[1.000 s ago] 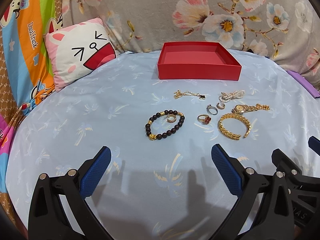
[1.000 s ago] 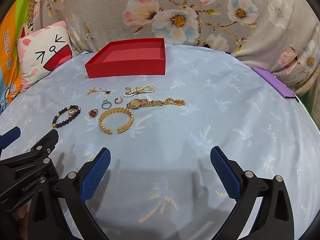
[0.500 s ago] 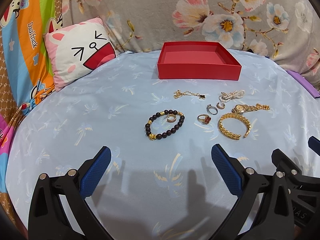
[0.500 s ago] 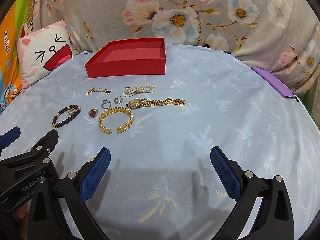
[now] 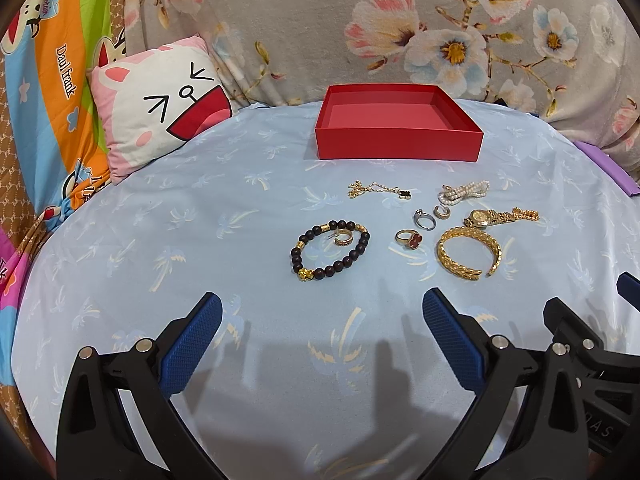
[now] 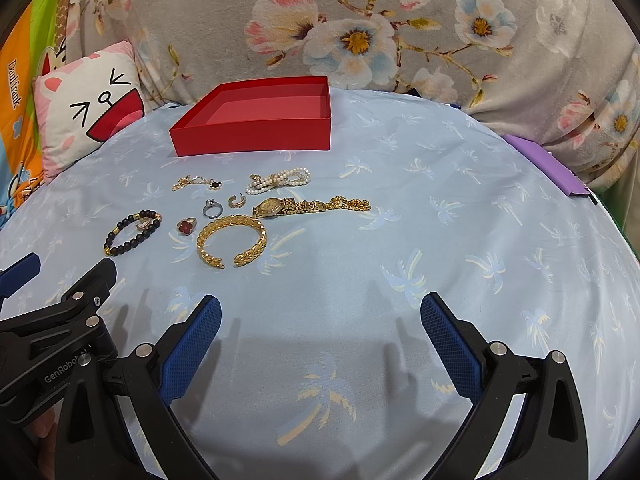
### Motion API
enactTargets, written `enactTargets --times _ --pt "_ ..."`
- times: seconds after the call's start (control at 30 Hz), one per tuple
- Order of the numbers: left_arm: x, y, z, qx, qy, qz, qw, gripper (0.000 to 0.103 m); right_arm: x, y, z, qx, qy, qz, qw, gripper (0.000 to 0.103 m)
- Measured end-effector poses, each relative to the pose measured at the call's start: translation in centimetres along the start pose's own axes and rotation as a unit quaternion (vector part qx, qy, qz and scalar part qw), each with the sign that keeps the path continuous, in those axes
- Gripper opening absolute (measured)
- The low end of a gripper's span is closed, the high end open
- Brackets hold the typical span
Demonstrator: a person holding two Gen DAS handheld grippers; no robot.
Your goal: Organize jewelry
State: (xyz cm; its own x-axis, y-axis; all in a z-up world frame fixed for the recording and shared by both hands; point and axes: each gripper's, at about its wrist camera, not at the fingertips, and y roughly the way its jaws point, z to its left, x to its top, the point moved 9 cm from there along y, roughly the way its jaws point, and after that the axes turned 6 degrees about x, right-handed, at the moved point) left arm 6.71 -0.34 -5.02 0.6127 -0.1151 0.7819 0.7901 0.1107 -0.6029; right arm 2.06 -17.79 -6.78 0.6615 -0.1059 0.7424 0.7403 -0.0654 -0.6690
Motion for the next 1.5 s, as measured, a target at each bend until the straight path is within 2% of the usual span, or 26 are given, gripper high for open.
enactTargets --times 0.73,0.83,0.87,0.97,1.1,1.17,1.2,1.3,1.37,1.5 --pt "0.6 -0.4 0.3 -0.001 -0.002 -0.004 1.0000 0.098 0.0 0.0 0.0 -0.001 -0.001 0.000 1.000 0.098" --pt "0.6 -0.3 0.7 -0.011 -0.011 0.000 0.9999 0.098 0.0 0.2 0.1 0.012 0.000 0.009 1.000 0.098" --pt "0.6 -0.2 1.0 -0.028 -0.020 0.007 0.9994 0.098 -0.1 0.3 0.0 0.020 0.003 0.016 1.000 0.098" --pt "0.0 0.5 3.0 -0.034 -0.020 0.025 0.9989 0.098 0.0 0.5 -1.0 0.030 0.012 0.030 0.999 0.098" --pt "0.9 1.1 7.3 0.004 0.007 0.014 0.9999 0.098 0.8 1.1 -3.7 0.023 0.019 0.042 0.999 0.098" --pt "1.2 1.9 8.4 0.000 0.009 0.025 0.9997 0.098 1.4 1.8 -4.7 0.023 0.019 0.049 0.998 0.098" --pt "1.3 2.7 8.6 -0.013 0.006 0.038 0.9992 0.098 1.6 2.2 -4.8 0.024 0.016 0.054 0.998 0.097" --pt "1.5 4.3 7.6 -0.045 0.003 0.067 0.9967 0.098 2.3 3.6 -4.8 0.030 0.000 0.071 0.997 0.087" --pt "1.9 5.1 6.4 -0.058 0.013 0.068 0.9959 0.098 2.9 4.3 -4.7 0.028 -0.012 0.071 0.997 0.084" --pt "3.0 6.8 4.0 -0.058 0.039 0.060 0.9958 0.094 3.6 5.4 -4.5 0.034 -0.018 0.072 0.997 0.083"
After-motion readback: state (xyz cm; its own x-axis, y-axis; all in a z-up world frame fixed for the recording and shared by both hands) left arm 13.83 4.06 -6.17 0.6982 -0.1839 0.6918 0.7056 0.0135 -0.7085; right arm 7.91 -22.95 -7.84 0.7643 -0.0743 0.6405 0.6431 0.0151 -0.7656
